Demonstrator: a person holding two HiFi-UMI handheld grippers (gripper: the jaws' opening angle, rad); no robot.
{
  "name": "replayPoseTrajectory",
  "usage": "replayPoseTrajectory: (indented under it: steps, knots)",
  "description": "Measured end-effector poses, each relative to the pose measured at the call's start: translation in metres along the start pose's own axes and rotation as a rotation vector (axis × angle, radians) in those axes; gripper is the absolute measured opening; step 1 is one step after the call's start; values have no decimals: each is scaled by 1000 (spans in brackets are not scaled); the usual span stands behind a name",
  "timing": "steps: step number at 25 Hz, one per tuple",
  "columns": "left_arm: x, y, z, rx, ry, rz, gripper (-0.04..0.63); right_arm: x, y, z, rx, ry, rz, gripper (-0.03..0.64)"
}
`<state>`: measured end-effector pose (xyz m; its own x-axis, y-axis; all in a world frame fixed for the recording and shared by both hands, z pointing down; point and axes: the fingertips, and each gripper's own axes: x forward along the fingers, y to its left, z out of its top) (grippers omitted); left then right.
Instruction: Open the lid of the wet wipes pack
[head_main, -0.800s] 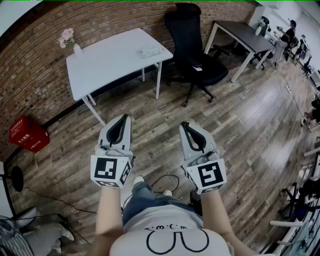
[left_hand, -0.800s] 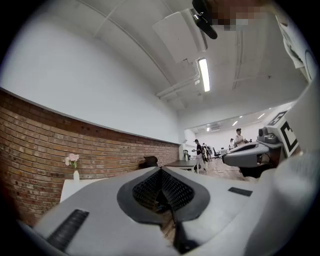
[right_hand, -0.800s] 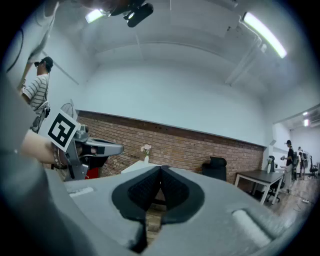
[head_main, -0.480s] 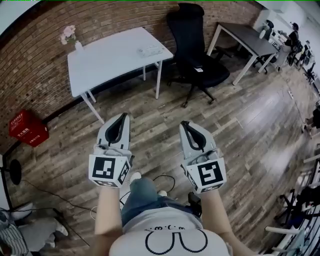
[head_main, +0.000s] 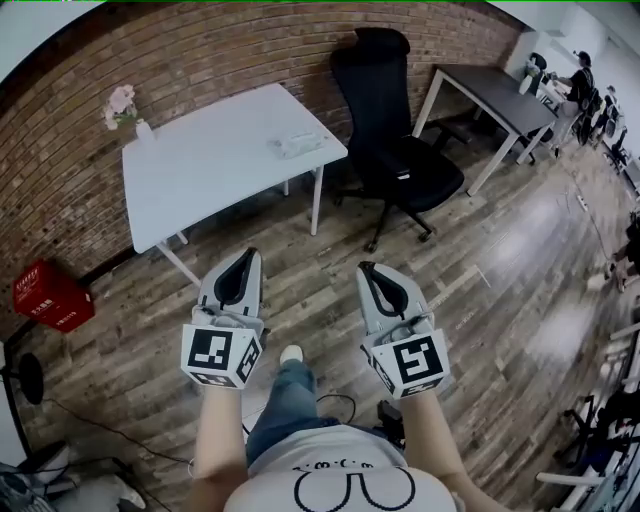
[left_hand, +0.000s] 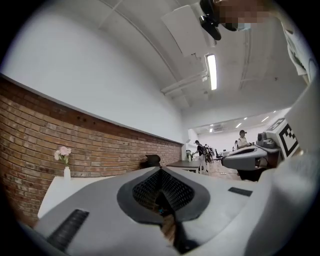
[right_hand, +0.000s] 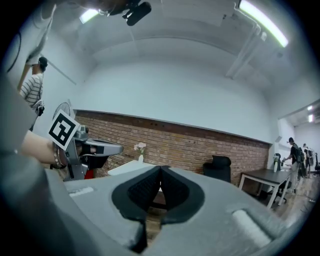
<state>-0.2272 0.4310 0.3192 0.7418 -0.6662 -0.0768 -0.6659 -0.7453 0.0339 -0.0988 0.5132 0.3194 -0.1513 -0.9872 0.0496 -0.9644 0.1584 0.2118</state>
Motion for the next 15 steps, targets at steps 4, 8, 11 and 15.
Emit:
replayPoseTrajectory:
  steps: [4,8,11,15]
  knots:
    - [61,43,-2,10,14,-29,-2,66,-26,2,9,-4,-21,-5]
    - [116,86,-5,11,31,-52,-2,132,-44,7,10,-4,-31,-5]
    - [150,107,-8,6,44,-79,-2,170,-56,8,8,6,-37,-5]
    - [185,128,-15,-30,50,-87,-2,207,-73,6,1,9,-34,-5]
